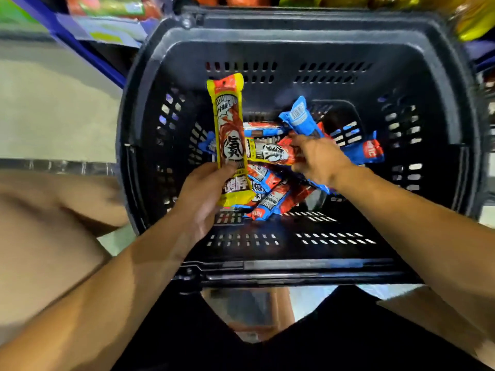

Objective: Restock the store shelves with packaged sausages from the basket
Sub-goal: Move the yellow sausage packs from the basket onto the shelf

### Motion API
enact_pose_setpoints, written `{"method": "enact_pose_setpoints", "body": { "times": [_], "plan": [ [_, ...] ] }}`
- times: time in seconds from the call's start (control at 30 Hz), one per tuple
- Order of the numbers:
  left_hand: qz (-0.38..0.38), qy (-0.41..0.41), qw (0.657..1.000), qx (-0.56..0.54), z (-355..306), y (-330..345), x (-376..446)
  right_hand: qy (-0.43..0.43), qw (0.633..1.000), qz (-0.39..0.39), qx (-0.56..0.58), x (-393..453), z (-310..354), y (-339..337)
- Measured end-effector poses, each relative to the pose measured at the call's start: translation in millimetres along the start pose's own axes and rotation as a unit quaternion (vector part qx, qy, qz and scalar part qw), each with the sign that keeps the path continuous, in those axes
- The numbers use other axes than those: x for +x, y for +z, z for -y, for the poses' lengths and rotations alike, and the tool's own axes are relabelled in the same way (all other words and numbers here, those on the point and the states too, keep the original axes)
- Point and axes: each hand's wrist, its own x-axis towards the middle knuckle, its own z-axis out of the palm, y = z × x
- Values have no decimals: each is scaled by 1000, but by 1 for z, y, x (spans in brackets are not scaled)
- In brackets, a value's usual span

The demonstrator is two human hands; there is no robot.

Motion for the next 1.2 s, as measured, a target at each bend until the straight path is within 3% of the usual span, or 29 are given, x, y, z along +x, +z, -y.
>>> {"method": "enact_pose_setpoints", "body": {
  "times": [0.17, 0.27, 0.43, 0.53, 0.8, 0.97, 1.07, 1.13, 1.2],
  "plan": [
    [74, 46, 996, 26, 1, 12, -16, -82, 993, -68, -46, -64, -6, -24],
    [150, 40, 985, 73, 6, 10, -32, -145, 977, -150, -47, -88, 9, -29],
    [174, 82, 979, 63, 4, 3, -59, -147, 947, -275, -79, -123, 30, -29],
    [174, 108, 976, 78, 4, 1, -75, -150, 936, -297, -112, -144, 35, -30],
    [278, 84, 956, 53, -1, -2, -100, -152, 935, -282, -154, -167, 45, -59],
    [250, 138, 958, 40, -8, 1, -103, -102, 921, -348, -144, -175, 54, -69],
    [223, 166, 960, 31, -10, 2, -102, -18, 891, -450, -56, -180, 60, -67],
    [211, 176, 962, 12, -12, 3, -102, 34, 861, -491, 127, -182, 67, -60],
    [212, 183, 960, -14, -11, 5, -104, 86, 830, -389, 390, -182, 81, -53]
  ]
}}
